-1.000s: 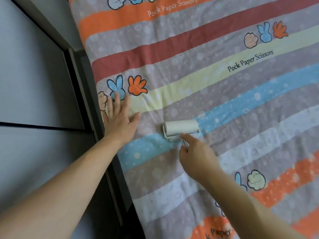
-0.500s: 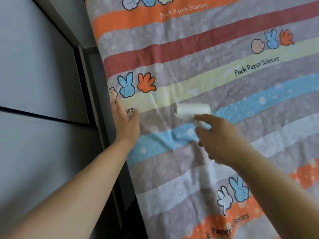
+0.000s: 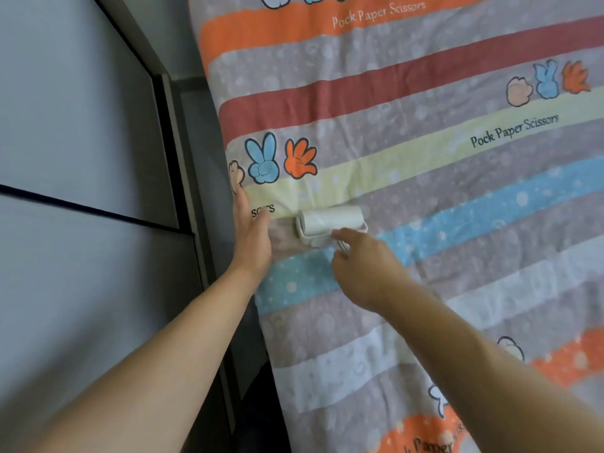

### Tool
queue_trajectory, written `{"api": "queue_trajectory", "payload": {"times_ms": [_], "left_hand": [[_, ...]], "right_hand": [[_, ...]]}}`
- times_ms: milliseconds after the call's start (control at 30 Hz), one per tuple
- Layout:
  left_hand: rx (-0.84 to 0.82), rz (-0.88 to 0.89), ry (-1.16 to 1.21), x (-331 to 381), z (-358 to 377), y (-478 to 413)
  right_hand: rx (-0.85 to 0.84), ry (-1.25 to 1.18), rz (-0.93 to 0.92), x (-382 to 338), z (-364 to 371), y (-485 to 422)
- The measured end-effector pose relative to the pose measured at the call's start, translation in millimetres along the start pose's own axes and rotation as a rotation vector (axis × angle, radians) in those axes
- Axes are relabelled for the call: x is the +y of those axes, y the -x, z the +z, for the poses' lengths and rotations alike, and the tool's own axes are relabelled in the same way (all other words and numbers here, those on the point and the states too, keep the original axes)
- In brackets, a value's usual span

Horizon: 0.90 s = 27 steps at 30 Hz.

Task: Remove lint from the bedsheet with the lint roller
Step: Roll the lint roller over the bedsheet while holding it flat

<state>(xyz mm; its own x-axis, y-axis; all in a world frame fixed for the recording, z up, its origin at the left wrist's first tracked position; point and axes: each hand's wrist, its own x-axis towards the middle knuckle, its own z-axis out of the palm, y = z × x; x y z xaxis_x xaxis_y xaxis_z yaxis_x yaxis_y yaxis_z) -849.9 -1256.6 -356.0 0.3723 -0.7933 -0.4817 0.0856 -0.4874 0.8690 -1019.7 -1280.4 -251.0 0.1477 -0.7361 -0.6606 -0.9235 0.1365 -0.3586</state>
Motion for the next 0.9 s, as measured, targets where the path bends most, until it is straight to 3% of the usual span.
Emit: {"api": "queue_trajectory", "payload": {"times_ms": [200,400,700,900], "left_hand": [[-0.025,0.032,-0.020,2,-2,-1],[-0.037,-0.031,0.110,5,-8,4],[0.040,-0.280,0.450,19,-22,9],[0.017,-0.344,0.513,17,-18,8]], "right_hand": [[-0.080,0.008,0.016,35,25,85],[-0.165,-0.016,0.040,39,2,105],[0.115,-0.044,-0.167,-69,-25,-9],[0.053,0.118,-0.187,-109,-1,-54]]}}
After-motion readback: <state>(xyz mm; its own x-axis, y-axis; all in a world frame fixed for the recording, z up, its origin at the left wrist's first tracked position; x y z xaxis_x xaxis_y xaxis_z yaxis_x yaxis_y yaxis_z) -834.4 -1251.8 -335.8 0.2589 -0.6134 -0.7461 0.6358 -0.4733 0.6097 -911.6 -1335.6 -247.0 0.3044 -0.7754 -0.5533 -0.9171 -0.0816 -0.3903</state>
